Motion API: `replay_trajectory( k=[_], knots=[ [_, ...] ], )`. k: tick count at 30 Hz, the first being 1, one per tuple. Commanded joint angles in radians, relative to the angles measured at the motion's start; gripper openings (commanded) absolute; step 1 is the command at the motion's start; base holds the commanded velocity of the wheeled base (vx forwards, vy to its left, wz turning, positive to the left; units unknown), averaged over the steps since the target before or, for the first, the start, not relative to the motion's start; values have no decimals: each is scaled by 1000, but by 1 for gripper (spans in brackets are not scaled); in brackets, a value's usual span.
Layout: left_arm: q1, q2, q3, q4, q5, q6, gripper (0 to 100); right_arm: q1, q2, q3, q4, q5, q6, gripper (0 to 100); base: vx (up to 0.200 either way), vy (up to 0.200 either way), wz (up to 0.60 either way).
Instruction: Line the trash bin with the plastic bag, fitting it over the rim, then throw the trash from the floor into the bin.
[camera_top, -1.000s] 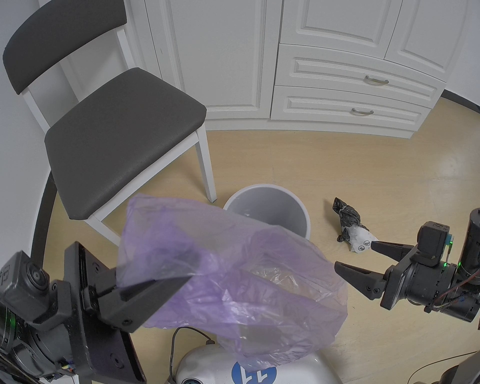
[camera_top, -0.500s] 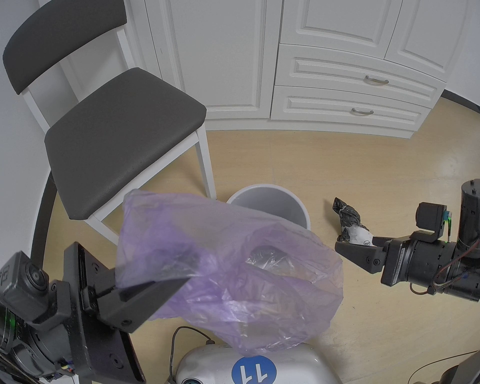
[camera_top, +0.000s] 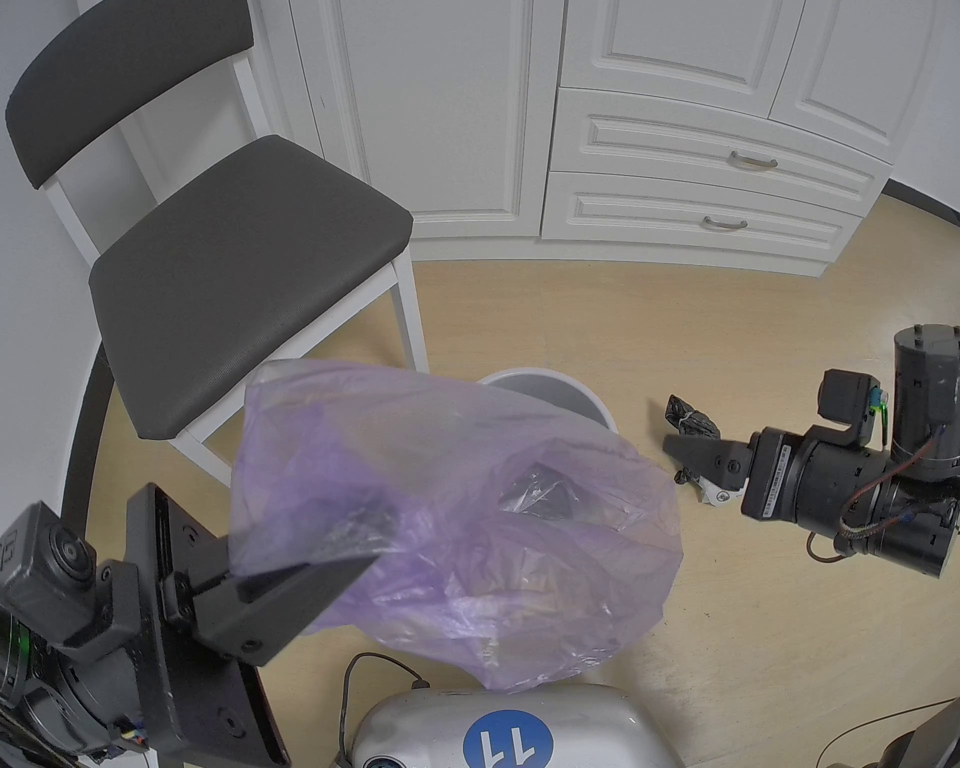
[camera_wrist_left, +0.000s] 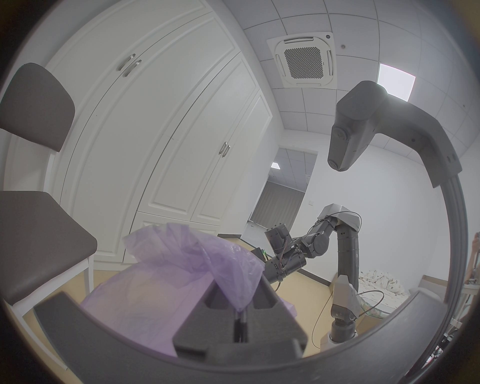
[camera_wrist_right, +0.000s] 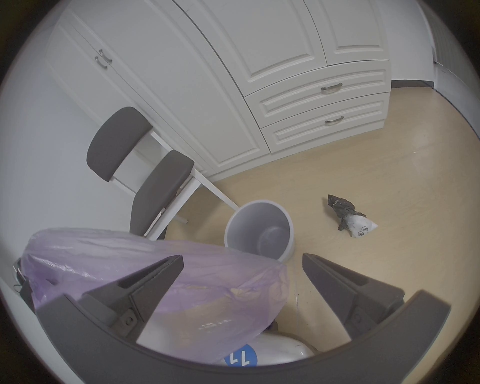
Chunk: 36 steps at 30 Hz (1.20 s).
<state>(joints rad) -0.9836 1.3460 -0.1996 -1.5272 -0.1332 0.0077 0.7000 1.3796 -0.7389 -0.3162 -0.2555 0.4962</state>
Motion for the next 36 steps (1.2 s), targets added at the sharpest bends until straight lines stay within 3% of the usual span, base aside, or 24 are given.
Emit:
replay_trajectory(
  k=[1,8,12,27,34,35,36],
  knots=[
    [0,-2,0,-1,0,0,0,10,7,-7,54,10,-5,100,0,0,0],
    [-1,1,2,-1,0,0,0,16,-14,21,91,22,-31,100,0,0,0],
    [-4,-1,6,-1,-2,2,0,15,-2,53,86,90,-56,100,0,0,0],
    [-17,-4,6,-1,-2,2,0,13,50,55,51,96,-45,100,0,0,0],
    [-17,-27,2,-1,-2,2,0,-42,82,58,37,119,-47,100,0,0,0],
    [-17,-56,0,-1,-3,2,0,-86,82,70,37,205,-48,100,0,0,0],
    [-17,-62,-1,-1,-3,0,0,-100,84,72,37,231,-51,100,0,0,0]
  ],
)
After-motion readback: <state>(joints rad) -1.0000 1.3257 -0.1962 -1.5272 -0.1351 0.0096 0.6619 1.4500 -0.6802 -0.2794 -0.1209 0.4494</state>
